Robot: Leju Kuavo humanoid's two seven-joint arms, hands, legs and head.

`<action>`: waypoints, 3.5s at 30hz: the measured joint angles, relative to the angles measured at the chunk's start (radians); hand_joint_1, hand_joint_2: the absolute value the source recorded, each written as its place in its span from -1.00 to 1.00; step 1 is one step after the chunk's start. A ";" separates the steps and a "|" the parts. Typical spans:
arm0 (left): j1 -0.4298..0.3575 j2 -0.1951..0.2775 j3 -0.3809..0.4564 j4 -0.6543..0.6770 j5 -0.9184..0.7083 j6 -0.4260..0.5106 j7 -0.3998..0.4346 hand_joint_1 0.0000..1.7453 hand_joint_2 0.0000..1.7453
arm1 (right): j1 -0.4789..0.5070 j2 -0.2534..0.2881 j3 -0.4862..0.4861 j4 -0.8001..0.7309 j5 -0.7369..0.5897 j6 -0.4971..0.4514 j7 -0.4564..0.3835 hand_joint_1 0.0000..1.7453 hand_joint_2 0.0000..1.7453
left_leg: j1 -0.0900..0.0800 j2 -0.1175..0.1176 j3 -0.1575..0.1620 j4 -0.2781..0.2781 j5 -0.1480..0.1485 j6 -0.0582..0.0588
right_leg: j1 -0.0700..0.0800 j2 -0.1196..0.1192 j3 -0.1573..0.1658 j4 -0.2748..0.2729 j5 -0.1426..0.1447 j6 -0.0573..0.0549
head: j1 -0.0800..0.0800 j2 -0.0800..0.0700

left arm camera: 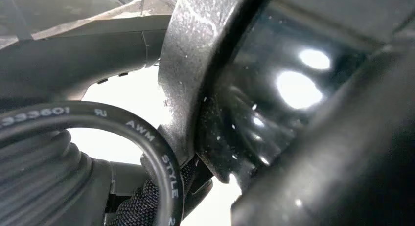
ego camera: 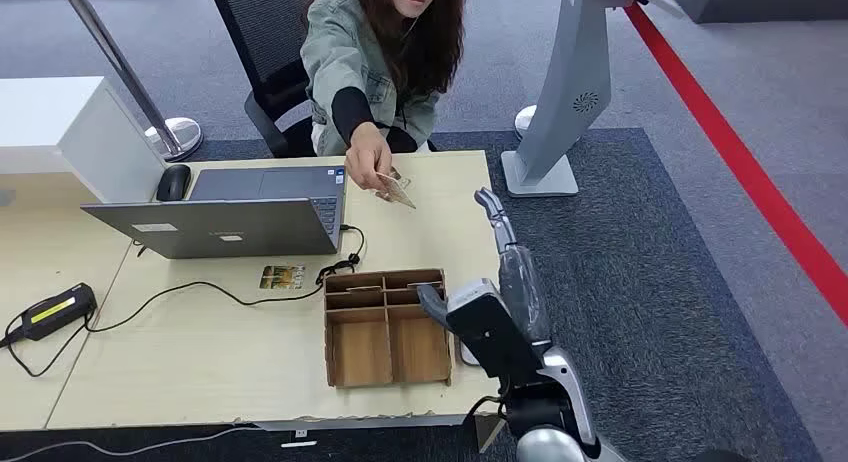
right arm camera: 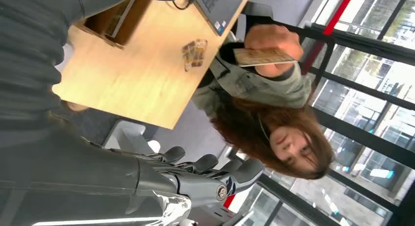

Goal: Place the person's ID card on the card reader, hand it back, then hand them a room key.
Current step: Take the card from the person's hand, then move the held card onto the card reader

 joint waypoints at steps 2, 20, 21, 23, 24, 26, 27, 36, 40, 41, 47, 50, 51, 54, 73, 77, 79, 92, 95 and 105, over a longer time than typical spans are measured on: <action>0.000 0.000 -0.001 0.000 -0.001 0.000 0.000 -1.00 1.00 | -0.011 0.003 0.001 0.009 0.001 0.000 0.003 -1.00 1.00 | 0.000 0.000 0.000 0.000 0.000 0.000 | 0.000 0.000 0.000 0.000 0.000 0.000 | 0.000 0.000; -0.005 -0.011 -0.027 0.000 -0.031 0.006 0.000 -1.00 1.00 | -0.159 0.095 0.041 0.282 -0.026 -0.015 0.009 0.37 1.00 | 0.000 0.000 0.000 0.000 0.000 0.000 | 0.000 0.000 0.000 0.000 0.000 0.000 | 0.000 0.000; -0.005 -0.011 -0.027 0.000 -0.031 0.006 0.000 -1.00 1.00 | -0.159 0.096 0.042 0.287 -0.026 -0.016 0.009 0.68 1.00 | 0.000 0.000 0.000 0.000 0.000 0.000 | 0.000 0.000 0.000 0.000 0.000 0.000 | 0.000 0.000; -0.005 -0.011 -0.027 0.000 -0.031 0.006 0.000 -1.00 1.00 | -0.160 0.096 0.044 0.296 -0.026 -0.018 0.009 1.00 1.00 | 0.000 0.000 0.000 0.000 0.000 0.000 | 0.000 0.000 0.000 0.000 0.000 0.000 | 0.000 0.000; -0.005 -0.011 -0.027 0.000 -0.031 0.006 0.000 -1.00 1.00 | -0.160 0.096 0.045 0.300 -0.026 -0.018 0.008 1.00 1.00 | 0.000 0.000 0.000 0.000 0.000 0.000 | 0.000 0.000 0.000 0.000 0.000 0.000 | 0.000 0.000; -0.005 -0.011 -0.028 0.000 -0.031 0.006 0.000 -1.00 1.00 | -0.160 0.097 0.048 0.307 -0.026 -0.018 0.008 1.00 1.00 | 0.000 0.000 0.000 0.000 0.000 0.000 | 0.000 0.000 0.000 0.000 0.000 0.000 | 0.000 0.000; -0.005 -0.011 -0.028 0.000 -0.032 0.006 0.000 -1.00 1.00 | -0.160 0.097 0.049 0.311 -0.026 -0.018 0.008 1.00 1.00 | 0.000 0.000 0.000 0.000 0.000 0.000 | 0.000 0.000 0.000 0.000 0.000 0.000 | 0.000 0.000; -0.005 -0.011 -0.028 0.000 -0.034 0.006 0.000 -1.00 1.00 | -0.160 0.096 0.050 0.327 -0.027 -0.020 0.009 1.00 1.00 | 0.000 0.000 0.000 0.000 0.000 0.000 | 0.000 0.000 0.000 0.000 0.000 0.000 | 0.000 0.000; -0.005 -0.011 -0.029 0.000 -0.034 0.006 0.000 -1.00 1.00 | -0.160 0.095 0.050 0.331 -0.028 -0.021 0.008 1.00 1.00 | 0.000 0.000 0.000 0.000 0.000 0.000 | 0.000 0.000 0.000 0.000 0.000 0.000 | 0.000 0.000; -0.005 -0.011 -0.029 0.000 -0.035 0.007 0.000 -1.00 1.00 | -0.160 0.095 0.050 0.332 -0.028 -0.021 0.008 1.00 1.00 | 0.000 0.000 0.000 0.000 0.000 0.000 | 0.000 0.000 0.000 0.000 0.000 0.000 | 0.000 0.000; -0.005 -0.010 -0.030 0.000 -0.034 0.011 0.000 -1.00 1.00 | -0.159 0.095 0.048 0.334 -0.045 -0.031 -0.012 0.87 1.00 | 0.000 0.000 0.000 0.000 0.000 0.000 | 0.000 0.000 0.000 0.000 0.000 0.000 | 0.000 0.000; -0.005 -0.010 -0.030 0.000 -0.030 0.012 0.000 -1.00 1.00 | -0.151 0.095 0.045 0.327 -0.061 -0.040 -0.021 0.80 1.00 | 0.000 0.000 0.000 0.000 0.000 0.000 | 0.000 0.000 0.000 0.000 0.000 0.000 | 0.000 0.000; -0.004 -0.009 -0.030 0.000 -0.028 0.012 0.000 -1.00 1.00 | -0.145 0.094 0.043 0.321 -0.069 -0.044 -0.024 0.78 1.00 | 0.000 0.000 0.000 0.000 0.000 0.000 | 0.000 0.000 0.000 0.000 0.000 0.000 | 0.000 0.000; -0.004 -0.007 -0.029 0.000 -0.018 0.012 0.000 -1.00 1.00 | -0.121 0.089 0.037 0.292 -0.091 -0.051 -0.031 0.74 1.00 | 0.000 0.000 0.000 0.000 0.000 0.000 | 0.000 0.000 -0.001 0.000 0.000 0.000 | 0.000 0.000; 0.002 0.010 -0.020 0.000 0.054 -0.002 0.000 -1.00 1.00 | 0.238 -0.036 -0.084 0.092 -0.234 -0.132 -0.093 0.81 1.00 | 0.000 0.000 0.000 0.000 -0.001 0.000 | 0.000 0.000 -0.001 -0.001 0.000 0.000 | 0.000 0.000; 0.002 0.012 -0.018 0.000 0.057 -0.002 0.000 -1.00 1.00 | 0.289 -0.061 -0.093 0.106 -0.264 -0.158 -0.122 0.83 1.00 | 0.000 0.000 0.000 0.000 -0.001 0.000 | 0.000 0.000 0.000 -0.001 0.000 0.000 | 0.000 0.000; 0.002 0.013 -0.017 0.000 0.057 -0.002 0.000 -1.00 1.00 | 0.306 -0.060 -0.092 0.120 -0.270 -0.173 -0.135 0.84 1.00 | 0.000 0.000 0.000 0.000 -0.001 0.000 | 0.000 0.000 0.000 -0.001 0.000 0.000 | 0.000 0.000; 0.001 0.018 -0.017 0.000 0.053 -0.002 0.000 -1.00 1.00 | 0.315 -0.033 -0.075 0.254 -0.333 -0.190 -0.177 0.98 1.00 | 0.000 0.000 0.000 0.000 -0.001 0.000 | 0.000 0.000 0.000 0.000 0.000 0.000 | 0.000 0.000; 0.001 0.018 -0.017 0.000 0.047 -0.002 0.000 -1.00 1.00 | 0.311 -0.026 -0.064 0.288 -0.348 -0.189 -0.179 1.00 1.00 | 0.000 0.000 0.000 0.000 -0.001 0.000 | 0.000 0.000 0.000 0.000 0.000 0.000 | 0.000 0.000; 0.000 0.019 -0.017 0.000 0.035 -0.003 0.000 -1.00 1.00 | 0.275 0.004 -0.034 0.427 -0.394 -0.202 -0.206 1.00 1.00 | 0.000 0.000 0.000 0.000 0.000 0.000 | 0.000 0.000 0.000 0.000 0.000 0.000 | 0.000 0.000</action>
